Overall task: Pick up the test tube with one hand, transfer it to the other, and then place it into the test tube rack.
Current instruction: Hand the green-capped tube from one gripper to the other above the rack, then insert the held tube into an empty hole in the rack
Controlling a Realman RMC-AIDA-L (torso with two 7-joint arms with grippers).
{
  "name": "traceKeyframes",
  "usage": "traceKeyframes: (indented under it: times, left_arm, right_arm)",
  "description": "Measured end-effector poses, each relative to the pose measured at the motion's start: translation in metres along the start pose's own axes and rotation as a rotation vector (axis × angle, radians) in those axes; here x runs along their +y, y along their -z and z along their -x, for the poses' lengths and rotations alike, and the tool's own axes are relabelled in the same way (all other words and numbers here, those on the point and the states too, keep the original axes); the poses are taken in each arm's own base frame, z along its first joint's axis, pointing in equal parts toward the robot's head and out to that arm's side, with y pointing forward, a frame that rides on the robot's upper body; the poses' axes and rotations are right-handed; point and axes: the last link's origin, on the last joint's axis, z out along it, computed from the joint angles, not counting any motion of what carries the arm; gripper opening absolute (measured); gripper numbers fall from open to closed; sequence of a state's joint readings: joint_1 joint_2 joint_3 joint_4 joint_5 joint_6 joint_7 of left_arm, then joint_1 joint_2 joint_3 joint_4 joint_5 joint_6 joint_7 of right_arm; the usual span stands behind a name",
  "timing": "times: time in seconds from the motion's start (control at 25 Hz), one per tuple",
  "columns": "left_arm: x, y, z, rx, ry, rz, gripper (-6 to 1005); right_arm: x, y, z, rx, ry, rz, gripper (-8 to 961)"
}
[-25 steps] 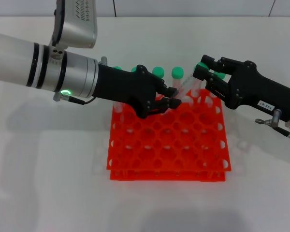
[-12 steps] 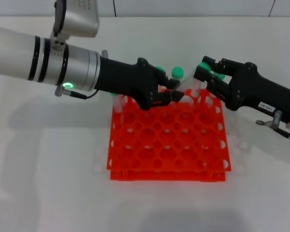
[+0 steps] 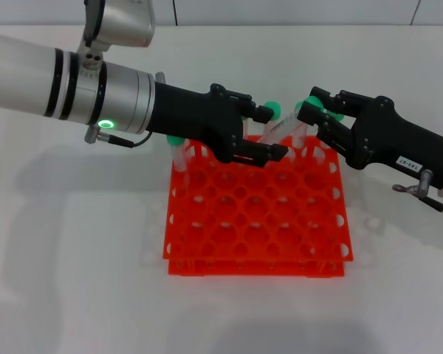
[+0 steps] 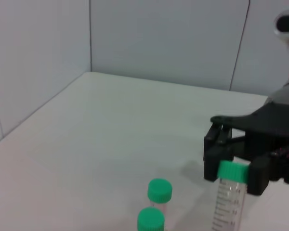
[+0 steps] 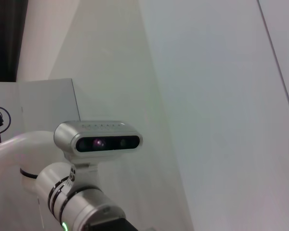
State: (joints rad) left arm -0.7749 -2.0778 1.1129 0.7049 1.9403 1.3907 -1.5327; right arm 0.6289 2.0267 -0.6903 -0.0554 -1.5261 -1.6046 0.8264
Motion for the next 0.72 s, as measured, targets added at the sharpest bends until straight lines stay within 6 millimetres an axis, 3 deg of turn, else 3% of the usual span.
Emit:
traceKeyframes:
  times: [0.2, 0.52, 0.72]
  left_arm:
    - [0.005, 0.015, -0.018, 0.009, 0.01, 0.021, 629]
    - [0.019, 0.072, -0.043, -0.107, 0.066, -0.093, 866]
    - [0.035, 0.102, -0.042, -0.185, 0.14, -0.169, 882]
  right_arm:
    - [-0.001, 0.001, 0.002, -0.003, 0.003, 0.004, 267]
    - [-0.009, 0.005, 0.011, 0.001, 0.017, 0.005, 275]
    - [-0.014, 0.005, 0.02, 0.023, 0.031, 0.032, 281]
